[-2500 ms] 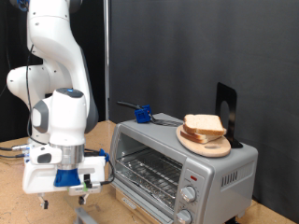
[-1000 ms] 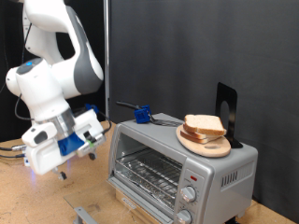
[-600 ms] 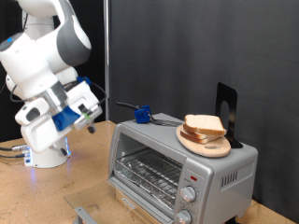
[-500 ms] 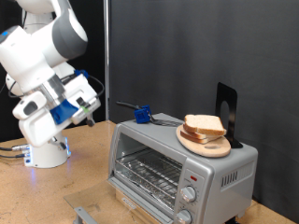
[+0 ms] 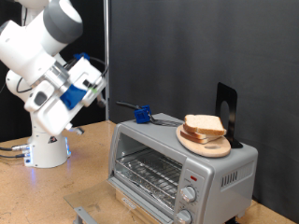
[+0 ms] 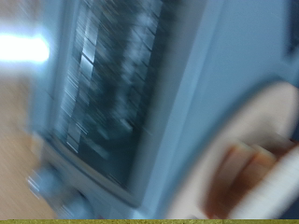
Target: Make a piece of toast with the oven
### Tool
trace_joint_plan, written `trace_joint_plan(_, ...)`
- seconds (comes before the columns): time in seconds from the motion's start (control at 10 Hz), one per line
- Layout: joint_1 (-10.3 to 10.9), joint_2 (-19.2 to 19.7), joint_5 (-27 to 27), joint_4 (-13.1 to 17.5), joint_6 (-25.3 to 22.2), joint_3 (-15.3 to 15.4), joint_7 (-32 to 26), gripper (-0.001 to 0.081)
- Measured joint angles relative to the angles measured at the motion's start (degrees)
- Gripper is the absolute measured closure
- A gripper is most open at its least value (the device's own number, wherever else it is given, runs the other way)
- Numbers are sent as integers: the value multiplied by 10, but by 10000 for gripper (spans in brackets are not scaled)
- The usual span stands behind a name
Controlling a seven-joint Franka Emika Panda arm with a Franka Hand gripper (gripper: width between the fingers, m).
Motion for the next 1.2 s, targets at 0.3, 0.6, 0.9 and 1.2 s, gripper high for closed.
trace_joint_plan(0.3, 21, -52, 35, -2, 14, 23, -68, 6)
trace_joint_plan(0.6, 23, -96, -94, 5, 14, 85, -69, 6)
trace_joint_plan(0.9, 15, -104, -139, 9, -11, 98, -42, 6)
trace_joint_plan(1.2, 14, -118, -220, 26, -81, 129, 31, 6)
